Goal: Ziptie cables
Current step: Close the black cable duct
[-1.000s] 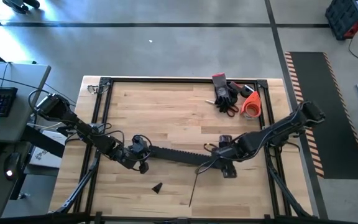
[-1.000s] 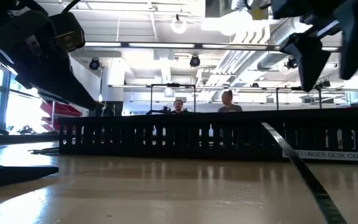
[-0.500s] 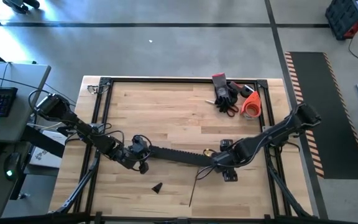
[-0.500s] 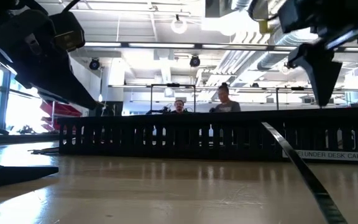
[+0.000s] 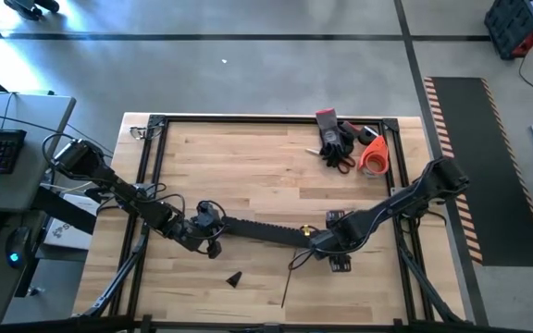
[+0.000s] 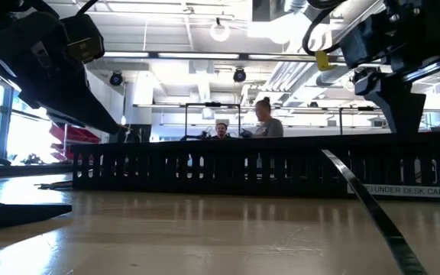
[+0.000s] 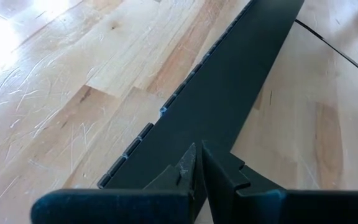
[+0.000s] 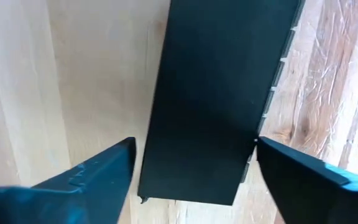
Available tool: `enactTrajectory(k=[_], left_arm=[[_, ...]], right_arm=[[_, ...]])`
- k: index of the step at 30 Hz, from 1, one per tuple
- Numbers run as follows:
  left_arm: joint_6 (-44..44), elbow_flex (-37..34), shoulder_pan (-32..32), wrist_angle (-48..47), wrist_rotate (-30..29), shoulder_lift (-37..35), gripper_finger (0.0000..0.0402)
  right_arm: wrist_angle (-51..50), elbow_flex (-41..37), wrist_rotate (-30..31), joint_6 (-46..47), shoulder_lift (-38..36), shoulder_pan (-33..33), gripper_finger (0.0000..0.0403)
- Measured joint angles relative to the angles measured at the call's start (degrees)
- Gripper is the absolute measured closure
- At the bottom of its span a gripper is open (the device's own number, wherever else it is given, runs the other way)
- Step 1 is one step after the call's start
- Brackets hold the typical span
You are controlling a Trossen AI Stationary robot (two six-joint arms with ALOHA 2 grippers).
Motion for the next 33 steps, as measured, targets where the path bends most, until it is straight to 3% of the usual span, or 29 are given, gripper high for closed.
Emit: enactTrajectory(k=[9, 17, 26, 33], left_arm=[[0.24, 0.00, 0.02, 1.48, -0.96, 0.00, 0.0402], [1.40, 0.01, 0.09, 4.18, -2.04, 0.43, 0.0402], [4.88, 0.07, 1.62, 13.06, 0.73, 6.58, 0.0402], [10.91, 3.54, 1.30, 8.10, -1.17, 1.29, 0.0402]], right_arm=[[-2.00, 0.17, 0.17, 0.00, 0.00, 0.00, 0.0189], [-7.00, 2.63, 1.68, 0.11, 0.00, 0.02, 0.0171], [-7.10, 3.08, 3.67, -0.24, 0.00, -0.22, 0.0185], [-6.74, 3.04, 6.00, -0.93, 0.00, 0.63, 0.0187]])
